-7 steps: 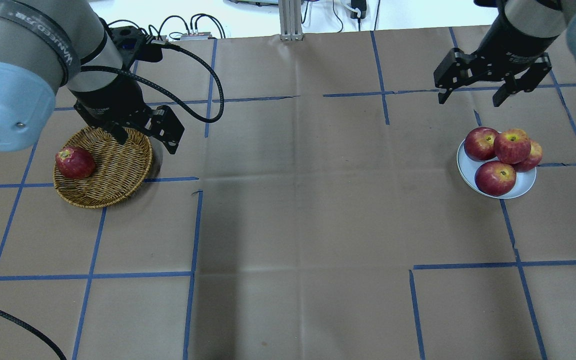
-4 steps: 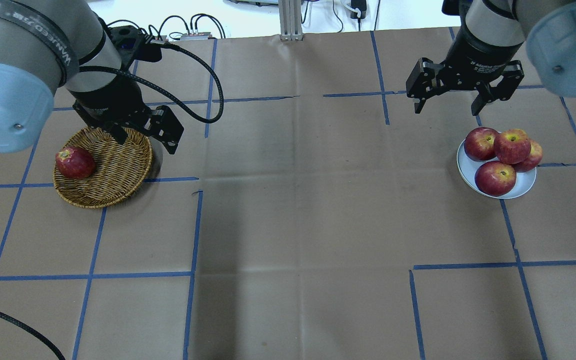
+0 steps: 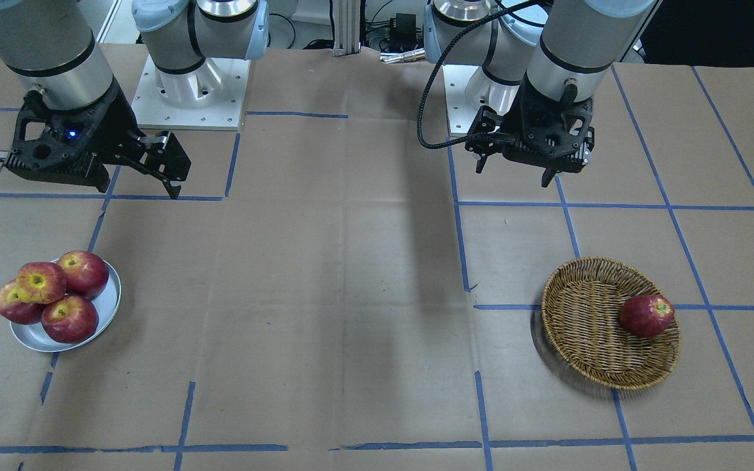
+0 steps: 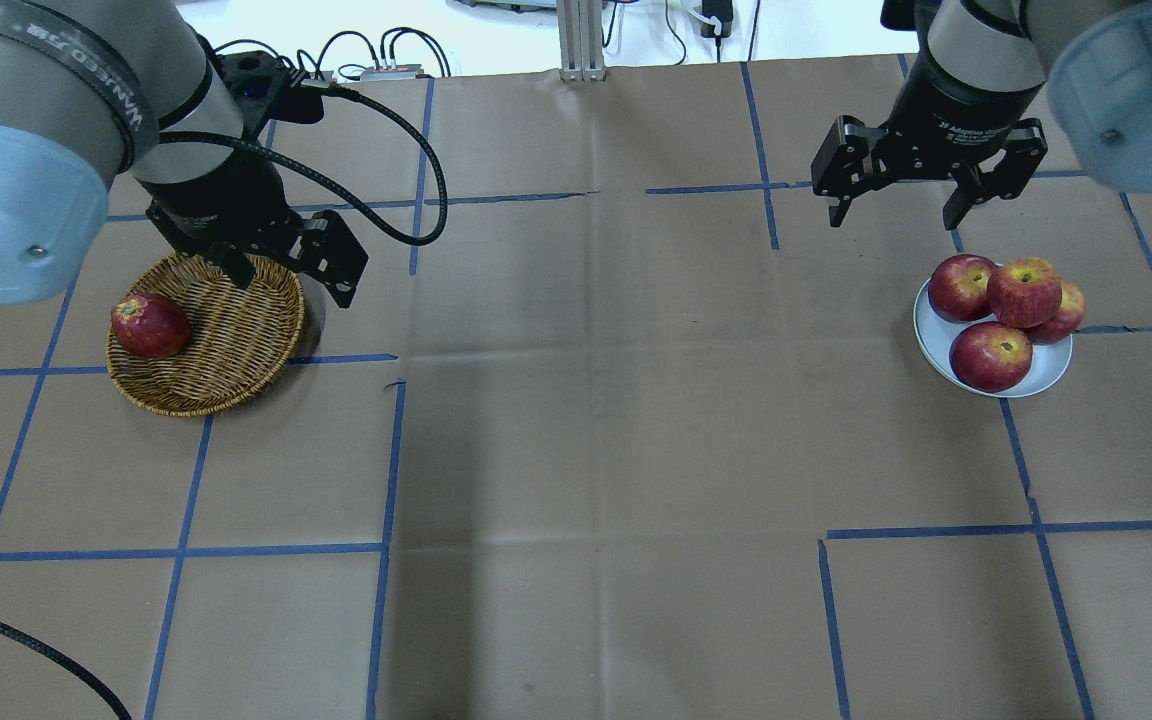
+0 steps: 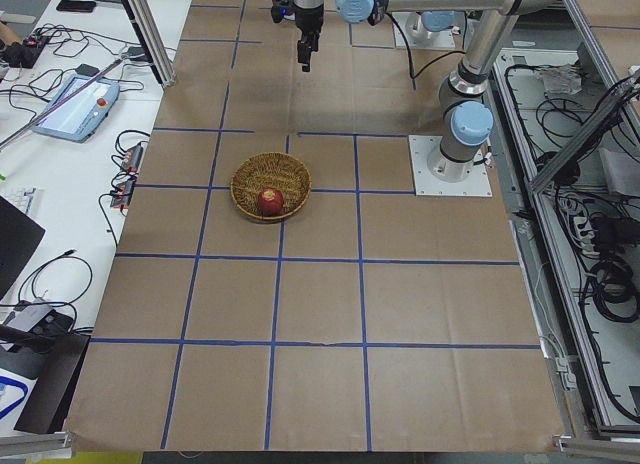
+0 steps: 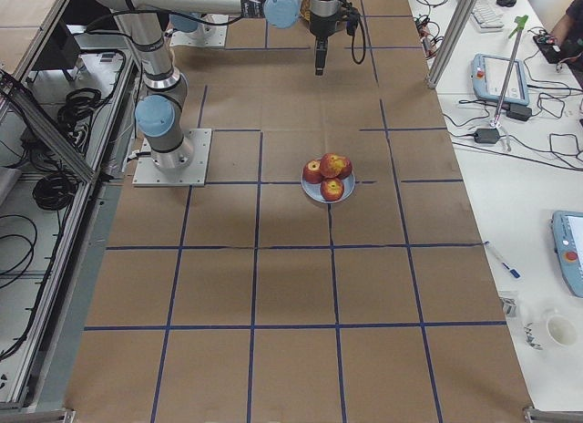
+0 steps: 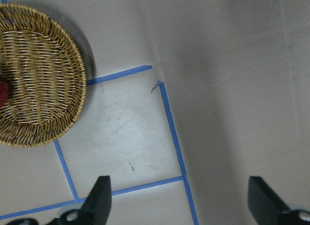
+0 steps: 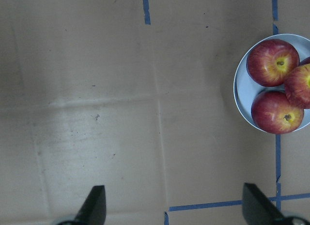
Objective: Transfer apple from basket to plate
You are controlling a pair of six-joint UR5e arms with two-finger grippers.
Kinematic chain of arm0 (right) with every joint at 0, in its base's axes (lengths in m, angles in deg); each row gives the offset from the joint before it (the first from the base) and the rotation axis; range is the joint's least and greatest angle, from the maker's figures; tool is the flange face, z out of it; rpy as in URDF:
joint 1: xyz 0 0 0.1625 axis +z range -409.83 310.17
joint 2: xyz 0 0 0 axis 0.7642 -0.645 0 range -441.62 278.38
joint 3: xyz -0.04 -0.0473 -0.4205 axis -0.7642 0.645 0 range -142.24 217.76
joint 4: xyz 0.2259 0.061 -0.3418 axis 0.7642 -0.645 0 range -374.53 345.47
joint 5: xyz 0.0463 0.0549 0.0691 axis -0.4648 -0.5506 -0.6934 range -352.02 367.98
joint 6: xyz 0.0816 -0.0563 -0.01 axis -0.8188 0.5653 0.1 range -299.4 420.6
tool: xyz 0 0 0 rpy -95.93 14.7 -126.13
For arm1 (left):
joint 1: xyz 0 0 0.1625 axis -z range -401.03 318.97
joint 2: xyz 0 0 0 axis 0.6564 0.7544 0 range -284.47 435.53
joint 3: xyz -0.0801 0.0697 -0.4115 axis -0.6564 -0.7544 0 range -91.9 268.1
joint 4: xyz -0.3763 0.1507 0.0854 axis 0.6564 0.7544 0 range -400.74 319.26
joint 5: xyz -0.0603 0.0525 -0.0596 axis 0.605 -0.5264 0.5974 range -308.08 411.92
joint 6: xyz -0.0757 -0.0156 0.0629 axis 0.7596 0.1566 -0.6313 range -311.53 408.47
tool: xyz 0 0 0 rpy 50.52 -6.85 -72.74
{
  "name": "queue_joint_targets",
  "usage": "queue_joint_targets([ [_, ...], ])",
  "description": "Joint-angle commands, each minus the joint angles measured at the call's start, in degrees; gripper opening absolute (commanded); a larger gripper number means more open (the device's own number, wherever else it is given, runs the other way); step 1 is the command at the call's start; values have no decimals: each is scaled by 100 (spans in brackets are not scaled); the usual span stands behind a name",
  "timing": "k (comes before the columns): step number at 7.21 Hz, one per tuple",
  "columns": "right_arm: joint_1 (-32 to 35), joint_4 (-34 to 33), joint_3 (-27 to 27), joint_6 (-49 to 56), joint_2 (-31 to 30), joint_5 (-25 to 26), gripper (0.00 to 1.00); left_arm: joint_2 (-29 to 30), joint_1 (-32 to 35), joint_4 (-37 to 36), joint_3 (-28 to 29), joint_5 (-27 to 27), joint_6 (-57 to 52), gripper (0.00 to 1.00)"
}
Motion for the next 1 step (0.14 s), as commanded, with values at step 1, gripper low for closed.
queue_joint_targets([
  [1,0,-8,10,0,0,0,100,6,0,9,-9,0,4,99],
])
